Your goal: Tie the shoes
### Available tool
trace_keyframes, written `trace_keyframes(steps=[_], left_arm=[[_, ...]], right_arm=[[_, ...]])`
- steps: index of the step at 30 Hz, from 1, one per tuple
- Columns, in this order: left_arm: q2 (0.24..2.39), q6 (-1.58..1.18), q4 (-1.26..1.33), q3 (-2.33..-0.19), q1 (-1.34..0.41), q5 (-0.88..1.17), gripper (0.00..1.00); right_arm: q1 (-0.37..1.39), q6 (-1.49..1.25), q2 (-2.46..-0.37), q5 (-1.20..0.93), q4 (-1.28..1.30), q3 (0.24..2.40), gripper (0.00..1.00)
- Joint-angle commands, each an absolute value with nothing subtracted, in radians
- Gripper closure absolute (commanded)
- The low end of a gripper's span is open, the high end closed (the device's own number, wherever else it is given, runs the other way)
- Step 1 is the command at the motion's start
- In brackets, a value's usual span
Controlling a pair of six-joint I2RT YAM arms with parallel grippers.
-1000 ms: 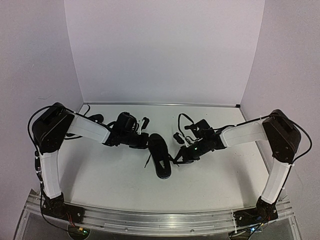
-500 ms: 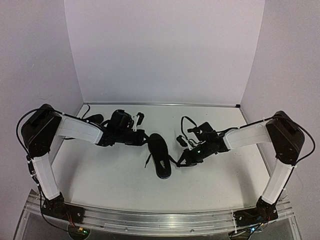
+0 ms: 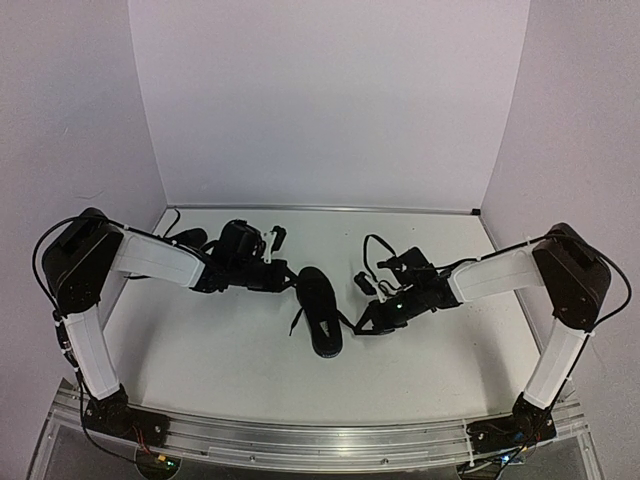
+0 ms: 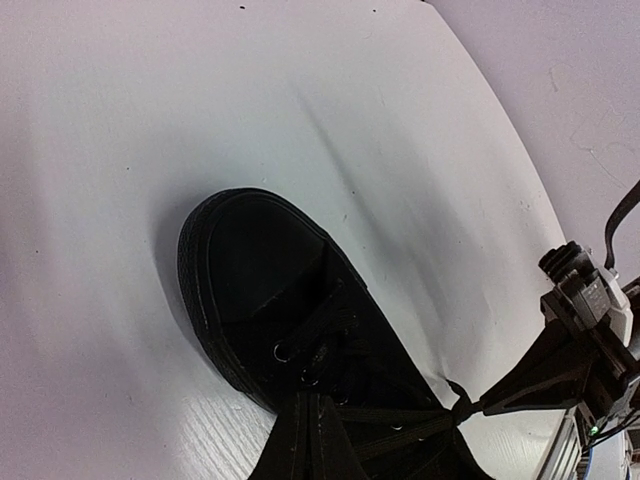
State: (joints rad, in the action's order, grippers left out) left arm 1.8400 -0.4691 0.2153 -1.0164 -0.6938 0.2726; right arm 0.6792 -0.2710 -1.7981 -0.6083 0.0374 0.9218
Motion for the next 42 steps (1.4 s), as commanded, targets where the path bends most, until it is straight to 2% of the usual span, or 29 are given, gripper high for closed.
trace_keyframes(steps=[1, 4, 6, 9, 12, 15, 17, 19, 22, 26, 31, 42], left_arm=[[1.845, -0.434, 0.241, -1.026, -0.662, 0.261, 1.0], [1.837, -0.394, 0.204, -1.047, -0.673, 0.278, 0.98], [1.825, -0.377, 0.177, -1.065, -0.681, 0.285, 0.78], [1.792, -0.365, 0.148, -1.088, -0.691, 0.275, 0.56], [1.738, -0.346, 0.112, -1.09, -0.692, 0.244, 0.41], [1.67, -0.322, 0.061, -1.083, -0.691, 0.205, 0.28], [1.626, -0.314, 0.02, -1.071, -0.691, 0.169, 0.08], [1.576, -0.316, -0.031, -1.053, -0.69, 0.133, 0.01], [1.509, -0.368, -0.111, -1.029, -0.688, 0.036, 0.01], [1.463, -0.405, -0.29, -1.049, -0.686, -0.094, 0.0], [1.37, -0.441, -0.365, -0.967, -0.687, -0.122, 0.0], [1.187, -0.534, -0.357, -0.698, -0.687, -0.132, 0.0]], right_arm=[[0.678, -0.27, -1.791, -0.596, 0.101, 0.965, 1.0], [0.679, -0.277, -1.785, -0.613, 0.106, 1.013, 1.0], [0.678, -0.28, -1.778, -0.611, 0.117, 1.037, 0.92], [0.679, -0.282, -1.745, -0.595, 0.14, 1.066, 0.73], [0.677, -0.282, -1.707, -0.581, 0.167, 1.101, 0.59], [0.678, -0.281, -1.679, -0.575, 0.19, 1.126, 0.54], [0.678, -0.279, -1.679, -0.574, 0.203, 1.136, 0.53], [0.678, -0.28, -1.682, -0.573, 0.211, 1.143, 0.53], [0.683, -0.28, -1.673, -0.575, 0.21, 1.147, 0.52], [0.691, -0.267, -1.661, -0.586, 0.175, 1.129, 0.42], [0.693, -0.287, -1.653, -0.575, 0.081, 1.062, 0.28], [0.693, -0.37, -1.573, -0.511, -0.159, 0.838, 0.23]])
